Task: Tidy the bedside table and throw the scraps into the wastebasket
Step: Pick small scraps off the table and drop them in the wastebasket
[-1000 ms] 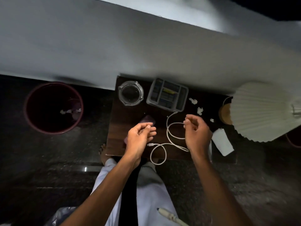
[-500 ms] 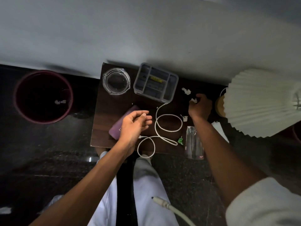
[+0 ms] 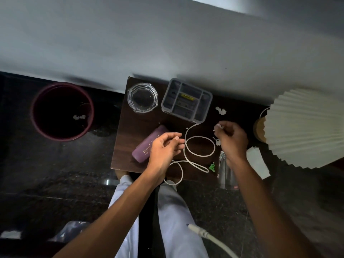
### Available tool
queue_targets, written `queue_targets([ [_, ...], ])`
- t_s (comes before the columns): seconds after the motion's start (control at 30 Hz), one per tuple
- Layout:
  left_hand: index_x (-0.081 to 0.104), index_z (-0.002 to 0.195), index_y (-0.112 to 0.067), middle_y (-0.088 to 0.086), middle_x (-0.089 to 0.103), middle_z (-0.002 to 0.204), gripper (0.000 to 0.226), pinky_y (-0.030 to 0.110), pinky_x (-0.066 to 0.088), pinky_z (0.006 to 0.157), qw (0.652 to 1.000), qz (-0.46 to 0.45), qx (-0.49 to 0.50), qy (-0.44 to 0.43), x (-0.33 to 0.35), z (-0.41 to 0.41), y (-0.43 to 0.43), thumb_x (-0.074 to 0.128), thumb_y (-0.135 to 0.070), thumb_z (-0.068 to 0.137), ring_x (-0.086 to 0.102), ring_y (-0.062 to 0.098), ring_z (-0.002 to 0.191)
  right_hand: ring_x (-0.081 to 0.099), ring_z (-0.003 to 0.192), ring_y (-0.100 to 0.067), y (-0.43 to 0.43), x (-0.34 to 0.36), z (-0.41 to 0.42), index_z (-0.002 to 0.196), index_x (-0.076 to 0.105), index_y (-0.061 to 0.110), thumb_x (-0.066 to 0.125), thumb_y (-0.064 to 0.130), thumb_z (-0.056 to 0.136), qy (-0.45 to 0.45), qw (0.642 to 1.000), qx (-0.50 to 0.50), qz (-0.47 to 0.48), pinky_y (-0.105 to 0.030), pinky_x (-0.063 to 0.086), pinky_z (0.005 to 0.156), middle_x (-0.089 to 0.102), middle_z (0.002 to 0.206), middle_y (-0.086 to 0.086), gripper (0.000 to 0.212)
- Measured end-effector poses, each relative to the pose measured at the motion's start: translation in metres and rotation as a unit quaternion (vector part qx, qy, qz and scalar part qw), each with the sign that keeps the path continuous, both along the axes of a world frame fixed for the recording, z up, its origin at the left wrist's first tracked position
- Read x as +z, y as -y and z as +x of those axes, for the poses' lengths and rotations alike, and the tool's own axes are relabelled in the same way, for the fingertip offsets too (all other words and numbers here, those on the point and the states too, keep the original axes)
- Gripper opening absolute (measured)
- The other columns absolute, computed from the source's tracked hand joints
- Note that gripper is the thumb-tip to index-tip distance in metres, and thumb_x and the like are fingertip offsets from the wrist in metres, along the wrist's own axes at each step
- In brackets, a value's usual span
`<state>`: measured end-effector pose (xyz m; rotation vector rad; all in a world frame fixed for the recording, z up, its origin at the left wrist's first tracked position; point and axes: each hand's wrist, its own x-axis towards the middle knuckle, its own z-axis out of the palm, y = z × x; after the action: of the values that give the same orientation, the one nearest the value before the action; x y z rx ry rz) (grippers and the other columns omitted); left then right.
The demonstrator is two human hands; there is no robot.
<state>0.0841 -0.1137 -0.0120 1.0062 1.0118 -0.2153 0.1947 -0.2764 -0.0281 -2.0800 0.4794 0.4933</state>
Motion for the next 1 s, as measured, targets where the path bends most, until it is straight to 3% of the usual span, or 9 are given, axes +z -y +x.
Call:
queue_targets([
  [0.13, 0.070, 0.106, -0.017, 0.009, 0.074, 0.095, 0.017, 0.033, 0.058, 0.089, 0.999, -0.019, -0.003, 0.037, 0.007, -0.004, 0.000, 0.055, -0.009, 0.102, 0.069, 0.020, 0.089, 0.075, 0.087, -0.008, -0.019, 0.029, -0.033, 0.096, 0.069, 0.025, 0.076, 0.013, 0.085, -0.017, 0.990, -0.054, 0.126, -0.018, 0.058, 0.074, 0.076, 0.093, 0.003, 0.018],
  [0.2, 0.071, 0.108, -0.019, 0.012, 0.076, 0.102, 0.017, 0.037, 0.058, 0.093, 0.998, -0.028, -0.012, 0.053, 0.009, -0.007, -0.002, 0.057, -0.012, 0.101, 0.071, 0.021, 0.093, 0.075, 0.087, -0.010, -0.030, 0.038, -0.047, 0.096, 0.069, 0.023, 0.077, 0.010, 0.084, -0.017, 0.988, -0.048, 0.143, -0.018, 0.058, 0.074, 0.076, 0.092, 0.001, 0.020],
  [0.37, 0.074, 0.113, -0.016, 0.011, 0.078, 0.107, 0.018, 0.030, 0.060, 0.088, 0.997, -0.024, -0.016, 0.073, 0.011, -0.017, -0.014, 0.061, -0.014, 0.100, 0.075, 0.022, 0.100, 0.073, 0.090, -0.012, -0.062, 0.044, -0.071, 0.097, 0.068, 0.020, 0.080, 0.005, 0.080, 0.004, 0.992, 0.023, 0.125, -0.024, 0.059, 0.079, 0.075, 0.096, -0.003, 0.026],
  [0.5, 0.075, 0.117, -0.010, 0.005, 0.080, 0.107, 0.024, 0.025, 0.060, 0.086, 0.996, -0.008, -0.023, 0.081, 0.009, -0.028, -0.033, 0.068, -0.019, 0.096, 0.076, 0.018, 0.100, 0.071, 0.081, -0.001, -0.086, 0.042, -0.084, 0.088, 0.068, 0.023, 0.081, 0.010, 0.079, 0.065, 0.991, 0.104, 0.053, -0.011, 0.054, 0.066, 0.073, 0.084, 0.008, 0.020],
  [0.6, 0.076, 0.116, -0.011, 0.004, 0.080, 0.106, 0.028, 0.028, 0.060, 0.087, 0.998, 0.002, -0.013, 0.069, 0.006, -0.038, -0.051, 0.074, -0.024, 0.091, 0.076, 0.018, 0.101, 0.070, 0.076, 0.004, -0.103, 0.041, -0.091, 0.088, 0.069, 0.019, 0.079, 0.006, 0.081, 0.086, 0.985, 0.139, 0.056, -0.007, 0.053, 0.061, 0.072, 0.082, 0.008, 0.018],
  [0.73, 0.079, 0.112, -0.016, 0.001, 0.081, 0.104, 0.029, 0.026, 0.059, 0.087, 0.998, 0.022, 0.006, 0.053, 0.002, -0.051, -0.074, 0.081, -0.029, 0.085, 0.075, 0.013, 0.103, 0.071, 0.076, -0.003, -0.128, 0.041, -0.100, 0.094, 0.065, 0.020, 0.076, 0.003, 0.083, 0.071, 0.978, 0.183, 0.075, -0.019, 0.060, 0.066, 0.071, 0.086, 0.004, 0.023],
  [0.87, 0.082, 0.103, -0.019, -0.002, 0.082, 0.093, 0.019, 0.015, 0.058, 0.071, 0.998, 0.018, 0.052, 0.038, 0.000, -0.060, -0.097, 0.081, -0.021, 0.084, 0.077, 0.009, 0.090, 0.072, 0.086, -0.012, -0.152, 0.041, -0.105, 0.106, 0.066, 0.011, 0.078, -0.003, 0.079, 0.024, 0.972, 0.212, 0.102, -0.024, 0.062, 0.074, 0.070, 0.099, -0.005, 0.033],
  [1.0, 0.082, 0.100, -0.023, -0.003, 0.082, 0.094, 0.017, 0.027, 0.060, 0.083, 0.998, 0.051, 0.047, -0.003, -0.008, -0.067, -0.124, 0.082, -0.023, 0.083, 0.077, 0.015, 0.096, 0.071, 0.094, -0.014, -0.171, 0.039, -0.108, 0.118, 0.066, 0.010, 0.079, -0.006, 0.076, -0.010, 0.970, 0.226, 0.094, -0.016, 0.059, 0.073, 0.068, 0.110, -0.008, 0.047],
])
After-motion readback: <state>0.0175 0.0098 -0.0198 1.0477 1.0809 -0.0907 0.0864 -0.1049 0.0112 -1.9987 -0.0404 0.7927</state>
